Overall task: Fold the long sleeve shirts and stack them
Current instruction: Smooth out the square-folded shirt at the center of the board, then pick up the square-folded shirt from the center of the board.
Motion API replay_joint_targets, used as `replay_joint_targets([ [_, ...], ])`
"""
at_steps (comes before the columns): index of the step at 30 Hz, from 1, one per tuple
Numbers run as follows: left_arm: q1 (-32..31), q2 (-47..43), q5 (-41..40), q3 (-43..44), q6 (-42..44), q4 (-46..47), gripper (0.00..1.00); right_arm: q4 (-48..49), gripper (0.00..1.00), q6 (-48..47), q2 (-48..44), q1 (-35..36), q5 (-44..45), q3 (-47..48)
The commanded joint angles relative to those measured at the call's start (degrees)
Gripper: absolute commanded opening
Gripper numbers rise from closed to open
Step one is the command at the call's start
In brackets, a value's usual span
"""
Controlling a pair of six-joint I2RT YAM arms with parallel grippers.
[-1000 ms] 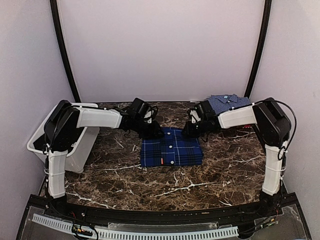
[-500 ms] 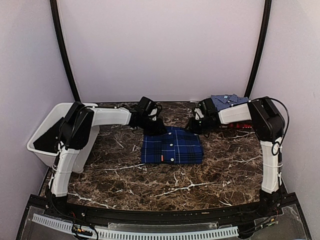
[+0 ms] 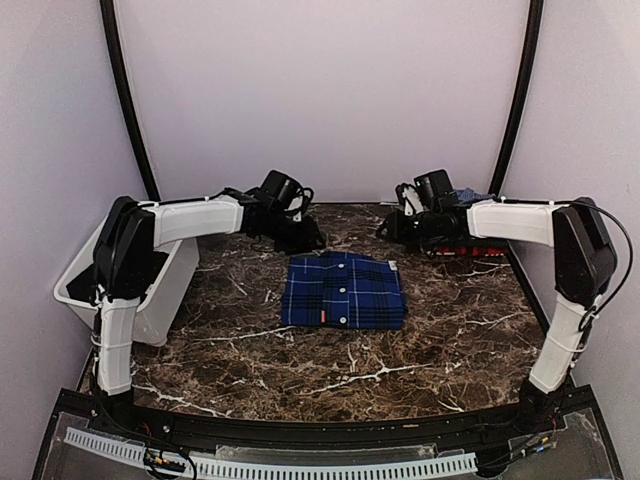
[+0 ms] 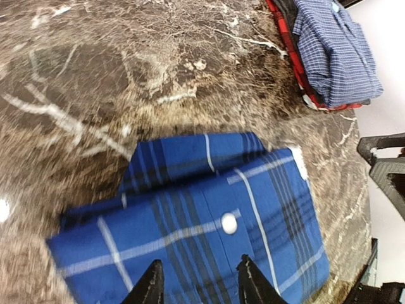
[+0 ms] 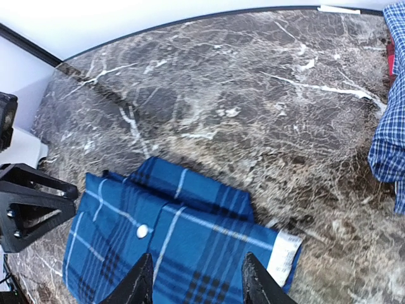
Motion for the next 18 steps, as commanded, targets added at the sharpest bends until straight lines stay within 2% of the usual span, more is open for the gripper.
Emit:
replay_joint_targets([
  [1,0.4,-12.5,-0.2,-10.8,0.4,-0.4,0.4,1.4,0.45,-0.4,-5.3,3.4,1.3,-6.9],
  [9,1.9,-22.5,3.0,-27.1,-1.6,3.9,0.41,6.4,0.38,4.6,-15.0,9.2,1.1,-20.7],
  [18,2.8,-23.5,5.1,-33.1,-1.3,5.2,0.42,9.1,0.35,7.8,-18.4,10.7,2.0,-29.6],
])
